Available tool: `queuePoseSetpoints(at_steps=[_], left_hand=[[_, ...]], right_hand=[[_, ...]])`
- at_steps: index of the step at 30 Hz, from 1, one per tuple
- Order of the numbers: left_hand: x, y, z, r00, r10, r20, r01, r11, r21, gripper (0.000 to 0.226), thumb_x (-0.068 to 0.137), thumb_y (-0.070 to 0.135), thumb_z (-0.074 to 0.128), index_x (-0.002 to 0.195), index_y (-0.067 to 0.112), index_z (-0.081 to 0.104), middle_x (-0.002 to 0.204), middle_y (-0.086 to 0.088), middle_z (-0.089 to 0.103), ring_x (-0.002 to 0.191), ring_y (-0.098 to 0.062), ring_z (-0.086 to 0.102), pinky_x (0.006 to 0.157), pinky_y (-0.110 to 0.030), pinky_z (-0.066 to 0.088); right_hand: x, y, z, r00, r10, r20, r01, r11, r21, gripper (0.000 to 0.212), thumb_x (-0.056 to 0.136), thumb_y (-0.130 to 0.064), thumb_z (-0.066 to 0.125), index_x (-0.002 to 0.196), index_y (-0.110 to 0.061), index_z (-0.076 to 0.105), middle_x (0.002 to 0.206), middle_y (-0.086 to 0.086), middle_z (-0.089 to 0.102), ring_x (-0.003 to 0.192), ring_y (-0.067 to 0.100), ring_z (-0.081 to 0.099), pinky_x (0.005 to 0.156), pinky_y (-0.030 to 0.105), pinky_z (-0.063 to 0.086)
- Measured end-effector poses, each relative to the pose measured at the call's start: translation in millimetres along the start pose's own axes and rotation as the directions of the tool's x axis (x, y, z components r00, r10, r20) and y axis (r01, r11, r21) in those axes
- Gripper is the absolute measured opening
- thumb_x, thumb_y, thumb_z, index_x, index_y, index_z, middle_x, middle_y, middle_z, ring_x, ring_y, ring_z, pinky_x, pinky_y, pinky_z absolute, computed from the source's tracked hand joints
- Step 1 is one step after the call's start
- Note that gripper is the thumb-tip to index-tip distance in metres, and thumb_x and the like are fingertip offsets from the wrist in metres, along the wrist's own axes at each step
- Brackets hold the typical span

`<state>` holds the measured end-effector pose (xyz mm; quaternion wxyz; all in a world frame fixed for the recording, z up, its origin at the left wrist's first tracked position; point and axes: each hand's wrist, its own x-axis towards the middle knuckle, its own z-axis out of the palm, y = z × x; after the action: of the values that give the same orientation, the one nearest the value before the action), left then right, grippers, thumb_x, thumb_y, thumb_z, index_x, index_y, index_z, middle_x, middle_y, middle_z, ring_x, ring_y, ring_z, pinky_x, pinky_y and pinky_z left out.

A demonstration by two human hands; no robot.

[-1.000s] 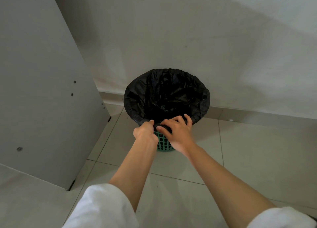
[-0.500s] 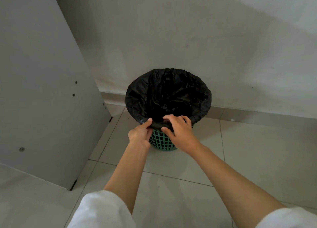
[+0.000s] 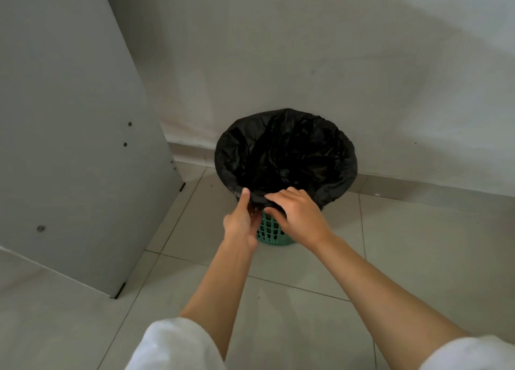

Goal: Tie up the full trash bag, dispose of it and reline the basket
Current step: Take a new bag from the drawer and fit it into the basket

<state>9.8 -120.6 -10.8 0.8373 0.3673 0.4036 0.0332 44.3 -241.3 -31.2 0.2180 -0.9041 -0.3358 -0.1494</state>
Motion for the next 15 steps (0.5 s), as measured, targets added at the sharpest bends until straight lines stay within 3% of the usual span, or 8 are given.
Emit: queuePoseSetpoints(at_steps=[4,7,10,15], left_hand=[[3.8,3.3,9.3,0.999,-0.007,0.033,0.009,0.998,-0.057,0.021,0.092,0.021,0.059,0.086,0.002,0.06,0.088,-0.011,0.064,0.078,-0.019,0.063,0.089,-0.032,0.051],[9.0,5.0,17.3,1.0,-0.014,0.021,0.015,0.999,-0.051,0.021,0.094,0.022,0.056,0.085,0.002,0.058,0.084,-0.01,0.062,0.076,-0.02,0.061,0.078,-0.031,0.054],[12.1,5.7,21.1,0.999,-0.02,0.035,0.022,0.998,-0.055,0.022,0.096,0.023,0.051,0.095,0.002,0.057,0.088,-0.008,0.061,0.078,-0.019,0.06,0.072,-0.028,0.052],[4.6,-4.4,12.2,0.993,0.02,0.113,-0.022,0.999,0.024,0.03,0.097,0.031,0.049,0.111,0.006,0.058,0.103,-0.005,0.065,0.097,-0.018,0.06,0.085,-0.031,0.045]], right_hand=[[2.9,6.6,-4.0,1.0,0.0,-0.009,0.0,1.0,0.002,0.033,0.089,-0.033,0.053,0.11,-0.014,0.067,0.092,-0.004,0.07,0.088,0.018,0.06,0.083,0.025,0.03],[2.9,7.2,-2.7,1.0,0.026,-0.002,-0.026,0.997,0.066,0.028,0.089,-0.026,0.059,0.113,-0.013,0.065,0.098,-0.003,0.069,0.092,0.018,0.06,0.085,0.026,0.028],[2.1,3.3,1.9,0.998,0.038,-0.042,-0.036,0.998,0.051,0.028,0.088,-0.026,0.056,0.109,-0.013,0.066,0.094,-0.004,0.069,0.089,0.018,0.062,0.085,0.027,0.024],[-4.4,7.7,3.1,0.998,0.005,-0.067,-0.008,0.999,-0.048,0.024,0.088,-0.023,0.057,0.11,-0.017,0.064,0.093,-0.008,0.066,0.102,0.012,0.049,0.102,0.04,0.015]])
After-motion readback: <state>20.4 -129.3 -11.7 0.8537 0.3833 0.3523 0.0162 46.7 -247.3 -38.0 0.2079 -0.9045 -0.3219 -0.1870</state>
